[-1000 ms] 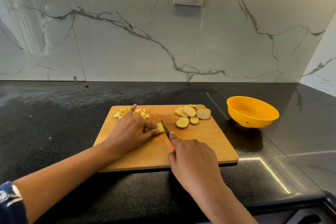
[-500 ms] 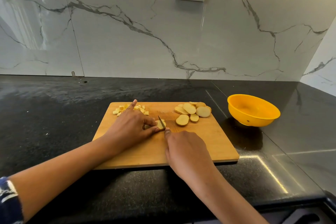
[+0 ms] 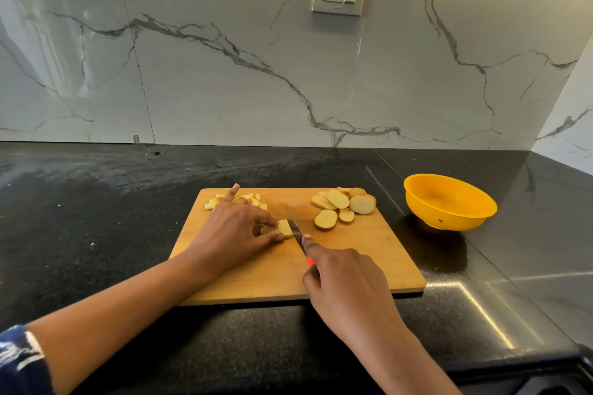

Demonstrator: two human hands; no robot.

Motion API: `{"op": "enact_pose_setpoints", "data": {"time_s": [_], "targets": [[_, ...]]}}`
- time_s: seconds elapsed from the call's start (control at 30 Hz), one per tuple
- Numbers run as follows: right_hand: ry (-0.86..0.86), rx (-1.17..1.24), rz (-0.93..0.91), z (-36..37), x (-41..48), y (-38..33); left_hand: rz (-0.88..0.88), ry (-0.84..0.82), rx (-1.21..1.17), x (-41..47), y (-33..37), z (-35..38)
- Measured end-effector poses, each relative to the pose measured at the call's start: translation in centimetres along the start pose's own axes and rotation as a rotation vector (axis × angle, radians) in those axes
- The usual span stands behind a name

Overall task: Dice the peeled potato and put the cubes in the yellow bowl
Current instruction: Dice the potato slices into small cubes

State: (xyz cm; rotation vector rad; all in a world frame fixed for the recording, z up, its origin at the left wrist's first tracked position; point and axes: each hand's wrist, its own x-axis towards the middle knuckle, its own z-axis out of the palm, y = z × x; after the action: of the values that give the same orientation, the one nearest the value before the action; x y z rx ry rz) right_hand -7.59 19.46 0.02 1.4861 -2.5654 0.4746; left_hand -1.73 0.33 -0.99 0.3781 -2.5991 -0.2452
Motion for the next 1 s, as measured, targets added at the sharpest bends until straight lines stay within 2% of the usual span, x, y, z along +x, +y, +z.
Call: {"op": "enact_pose_setpoints", "data": {"time_s": [0.33, 0.57, 0.7, 0.87, 1.0], "targets": [[-0.045, -0.089, -0.06, 0.3, 1.1, -0.5, -0.002, 0.035, -0.024, 0.1, 0.0, 0.1], [-0.013, -0.048, -0.056, 0.7, 1.0, -0.3, 0.012, 0.024, -0.027, 0.2, 0.0, 0.1], [-0.07, -0.123, -0.067, 0.5, 1.7, -0.6, 0.021, 0.037, -0.041, 0.2, -0.1, 0.2], [-0.232, -0.183, -0.102, -0.1, 2.9, -1.6, 0.018, 0.063, -0.029, 0.2, 0.1, 0.0], [-0.193, -0.204, -0.108, 0.0, 0.9, -1.4, 0.017, 0.068, -0.043, 0.0, 0.1, 0.0]]}}
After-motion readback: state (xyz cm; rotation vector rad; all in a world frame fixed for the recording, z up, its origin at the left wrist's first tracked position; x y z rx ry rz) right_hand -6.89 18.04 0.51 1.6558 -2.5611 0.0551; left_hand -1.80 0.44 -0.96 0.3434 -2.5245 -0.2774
